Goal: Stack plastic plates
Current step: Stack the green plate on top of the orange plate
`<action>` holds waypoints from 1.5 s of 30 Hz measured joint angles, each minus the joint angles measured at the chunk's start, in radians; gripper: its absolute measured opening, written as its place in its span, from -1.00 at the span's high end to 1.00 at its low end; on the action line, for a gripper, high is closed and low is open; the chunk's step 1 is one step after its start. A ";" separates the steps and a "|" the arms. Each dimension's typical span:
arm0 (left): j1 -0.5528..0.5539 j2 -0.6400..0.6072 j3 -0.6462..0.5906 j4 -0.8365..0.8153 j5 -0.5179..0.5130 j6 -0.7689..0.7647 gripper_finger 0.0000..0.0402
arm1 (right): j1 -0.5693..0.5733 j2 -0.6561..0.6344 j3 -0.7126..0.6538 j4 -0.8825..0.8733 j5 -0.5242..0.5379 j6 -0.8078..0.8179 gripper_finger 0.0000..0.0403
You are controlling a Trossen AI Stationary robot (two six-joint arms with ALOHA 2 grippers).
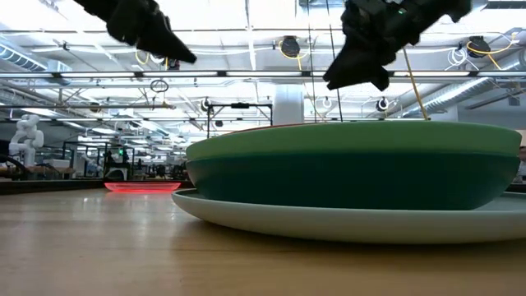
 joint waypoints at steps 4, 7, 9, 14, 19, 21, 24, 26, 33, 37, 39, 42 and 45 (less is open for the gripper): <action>0.024 -0.067 0.006 -0.030 0.000 -0.001 0.43 | -0.023 0.086 0.110 -0.136 0.005 -0.013 0.46; 0.035 -0.103 0.007 -0.058 0.000 -0.028 0.43 | -0.054 0.164 0.202 -0.350 0.028 0.018 0.46; 0.036 -0.119 0.007 -0.100 0.000 -0.057 0.43 | -0.075 0.215 0.253 -0.510 0.026 0.045 0.46; 0.035 -0.132 0.007 -0.162 0.000 -0.100 0.43 | -0.125 0.317 0.310 -0.819 0.000 0.174 0.46; 0.035 -0.130 0.007 -0.166 0.000 -0.101 0.43 | -0.173 0.375 0.292 -0.981 -0.057 0.248 0.45; 0.035 -0.130 0.007 -0.166 0.000 -0.101 0.43 | -0.187 0.389 0.280 -1.001 -0.052 0.250 0.45; 0.035 -0.130 0.007 -0.165 0.000 -0.103 0.43 | -0.210 0.389 0.253 -0.974 -0.051 0.250 0.45; 0.035 -0.130 0.007 -0.165 0.000 -0.103 0.43 | -0.222 0.389 0.234 -0.952 -0.051 0.243 0.45; 0.035 -0.130 0.007 -0.164 0.000 -0.107 0.43 | -0.265 0.389 0.197 -0.936 -0.048 0.239 0.45; 0.035 -0.130 0.007 -0.164 0.000 -0.107 0.43 | -0.280 0.389 0.173 -0.917 -0.009 0.243 0.45; 0.035 -0.130 0.007 -0.164 0.000 -0.107 0.43 | -0.287 0.389 0.158 -0.904 -0.003 0.244 0.45; 0.035 -0.130 0.007 -0.164 0.000 -0.107 0.43 | -0.297 0.389 0.135 -0.876 -0.003 0.235 0.45; 0.035 -0.130 0.007 -0.163 0.000 -0.107 0.43 | -0.300 0.389 0.116 -0.819 -0.003 0.220 0.45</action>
